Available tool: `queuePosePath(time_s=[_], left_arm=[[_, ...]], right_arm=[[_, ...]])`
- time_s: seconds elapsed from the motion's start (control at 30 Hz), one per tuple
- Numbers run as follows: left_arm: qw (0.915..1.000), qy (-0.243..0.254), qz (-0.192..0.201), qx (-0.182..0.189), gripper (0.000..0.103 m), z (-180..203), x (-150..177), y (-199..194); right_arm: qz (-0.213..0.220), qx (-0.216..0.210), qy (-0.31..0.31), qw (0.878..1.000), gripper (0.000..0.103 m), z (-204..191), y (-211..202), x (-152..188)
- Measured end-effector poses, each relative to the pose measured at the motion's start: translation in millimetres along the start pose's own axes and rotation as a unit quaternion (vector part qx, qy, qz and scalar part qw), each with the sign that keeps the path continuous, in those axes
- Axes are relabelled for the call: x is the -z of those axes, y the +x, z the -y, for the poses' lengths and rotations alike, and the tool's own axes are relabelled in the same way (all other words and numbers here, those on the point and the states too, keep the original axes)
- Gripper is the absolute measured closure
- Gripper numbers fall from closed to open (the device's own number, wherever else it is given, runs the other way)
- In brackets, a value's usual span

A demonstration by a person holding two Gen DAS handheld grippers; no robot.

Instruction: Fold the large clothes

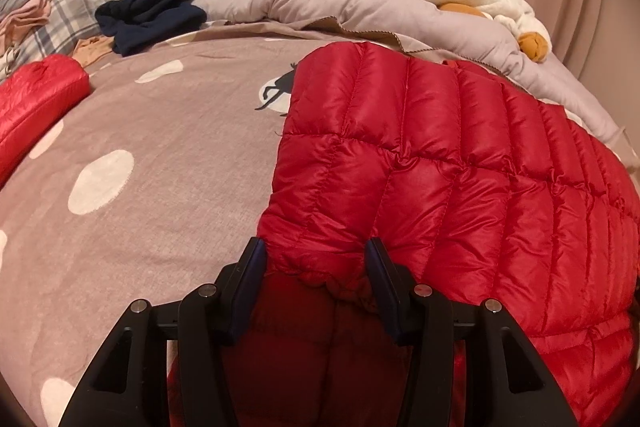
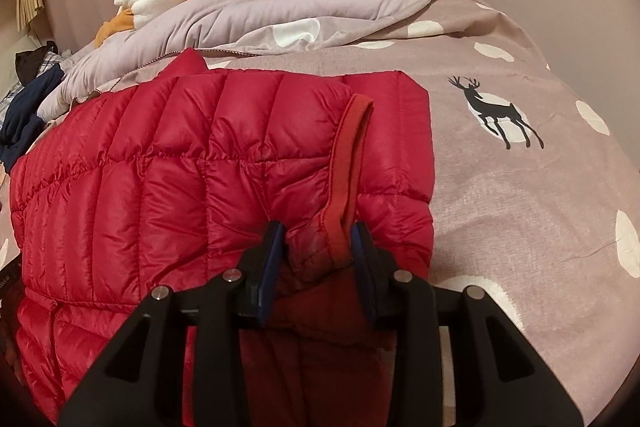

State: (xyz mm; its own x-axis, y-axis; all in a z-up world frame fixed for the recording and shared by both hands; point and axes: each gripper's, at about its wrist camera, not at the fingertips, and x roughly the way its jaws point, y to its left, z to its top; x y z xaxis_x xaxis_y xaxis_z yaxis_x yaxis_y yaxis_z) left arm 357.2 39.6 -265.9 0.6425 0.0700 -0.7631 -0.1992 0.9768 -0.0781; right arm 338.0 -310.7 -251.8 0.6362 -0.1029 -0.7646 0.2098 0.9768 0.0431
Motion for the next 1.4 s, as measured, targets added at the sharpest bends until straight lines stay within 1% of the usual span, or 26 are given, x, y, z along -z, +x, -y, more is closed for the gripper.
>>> queuePosePath(time_s=[0.27, 0.53, 0.67, 0.73, 0.77, 0.8, 0.83, 0.87, 0.9, 0.93, 0.97, 1.0, 1.03, 1.1, 1.13, 1.17, 1.2, 1.27, 1.3, 1.33, 1.37, 1.4], left_arm=[[1.0, 0.002, 0.0, -0.004, 0.053, 0.6, 1.0, 0.0], [1.0, 0.004, 0.0, -0.007, 0.053, 2.3, 0.6, 0.8], [0.9999, 0.005, 0.002, -0.01, 0.053, 3.4, 1.4, 0.7], [0.9998, 0.007, 0.008, -0.017, 0.053, 5.3, 2.4, -1.9], [0.9997, 0.008, 0.009, -0.021, 0.053, 5.9, 2.6, -3.1], [0.9995, 0.009, 0.01, -0.027, 0.052, 6.3, 2.5, -5.1], [0.9993, 0.008, 0.015, -0.034, 0.052, 6.1, 2.3, -8.3], [0.9991, 0.005, 0.019, -0.038, 0.052, 4.8, 2.2, -11.7], [0.9989, -0.002, 0.024, -0.039, 0.052, 1.7, 1.7, -16.5], [0.9988, -0.009, 0.026, -0.04, 0.052, -0.5, 1.4, -20.0], [0.9987, -0.014, 0.027, -0.041, 0.048, -2.4, 1.6, -24.2], [0.9986, -0.016, 0.027, -0.044, 0.041, -3.9, 2.2, -28.9], [0.9984, -0.01, 0.032, -0.047, 0.038, -3.6, 4.0, -35.2], [0.9977, 0.022, 0.038, -0.051, 0.029, 0.5, 8.8, -47.7], [0.9974, 0.034, 0.036, -0.052, 0.028, 2.1, 11.4, -53.8], [0.9973, 0.04, 0.034, -0.051, 0.024, 2.7, 14.3, -60.8], [0.9975, 0.046, 0.035, -0.04, 0.019, 1.4, 18.8, -70.6], [0.9976, 0.048, 0.043, -0.025, 0.013, -2.5, 25.4, -84.0], [0.9974, 0.041, 0.055, -0.021, 0.01, -8.1, 30.0, -95.8], [0.9971, 0.036, 0.066, -0.016, 0.009, -11.1, 32.5, -103.3], [0.9965, 0.024, 0.08, -0.004, 0.005, -18.4, 36.7, -114.0], [0.9959, 0.008, 0.09, 0.009, 0.001, -26.5, 40.9, -122.6]], right_arm=[[0.001, 0.005, -0.005, 1.0, 0.065, -2.4, 0.2, 0.6], [0.002, 0.001, -0.004, 1.0, 0.063, -0.2, 0.2, 0.4], [0.007, 0.016, -0.014, 1.0, 0.059, -4.4, -1.7, 1.3], [0.011, 0.021, -0.015, 1.0, 0.055, -5.3, -4.7, 2.0], [0.014, 0.025, -0.015, 0.999, 0.049, -5.1, -7.5, 2.4], [0.015, 0.029, -0.013, 0.999, 0.041, -4.4, -10.9, 2.9], [0.014, 0.03, -0.01, 0.999, 0.038, -3.3, -16.2, 3.3], [0.014, 0.029, -0.005, 0.999, 0.031, -1.4, -20.6, 3.3], [0.017, 0.023, 0.006, 1.0, 0.022, 2.0, -29.2, 4.7], [0.02, 0.016, 0.016, 1.0, 0.017, 5.5, -34.7, 6.0], [0.026, 0.003, 0.031, 0.999, 0.011, 10.8, -42.9, 8.9], [0.028, -0.005, 0.041, 0.999, 0.01, 14.2, -47.9, 11.1], [0.032, -0.014, 0.055, 0.998, 0.01, 19.7, -55.5, 14.4], [0.038, -0.022, 0.068, 0.997, 0.01, 25.5, -66.5, 20.1], [0.046, -0.024, 0.071, 0.996, 0.01, 28.2, -73.5, 23.9], [0.055, -0.023, 0.069, 0.996, 0.01, 29.9, -80.6, 28.4], [0.063, -0.02, 0.068, 0.995, 0.01, 30.7, -87.0, 32.7], [0.096, -0.015, 0.071, 0.993, 0.01, 33.3, -107.2, 43.4], [0.12, -0.021, 0.072, 0.99, 0.008, 34.6, -121.3, 50.2], [0.133, -0.025, 0.07, 0.988, 0.004, 36.3, -129.5, 53.9], [0.144, -0.027, 0.069, 0.987, 0.0, 37.4, -137.6, 58.5], [0.153, -0.022, 0.07, 0.986, 0.0, 38.5, -145.3, 63.2]])
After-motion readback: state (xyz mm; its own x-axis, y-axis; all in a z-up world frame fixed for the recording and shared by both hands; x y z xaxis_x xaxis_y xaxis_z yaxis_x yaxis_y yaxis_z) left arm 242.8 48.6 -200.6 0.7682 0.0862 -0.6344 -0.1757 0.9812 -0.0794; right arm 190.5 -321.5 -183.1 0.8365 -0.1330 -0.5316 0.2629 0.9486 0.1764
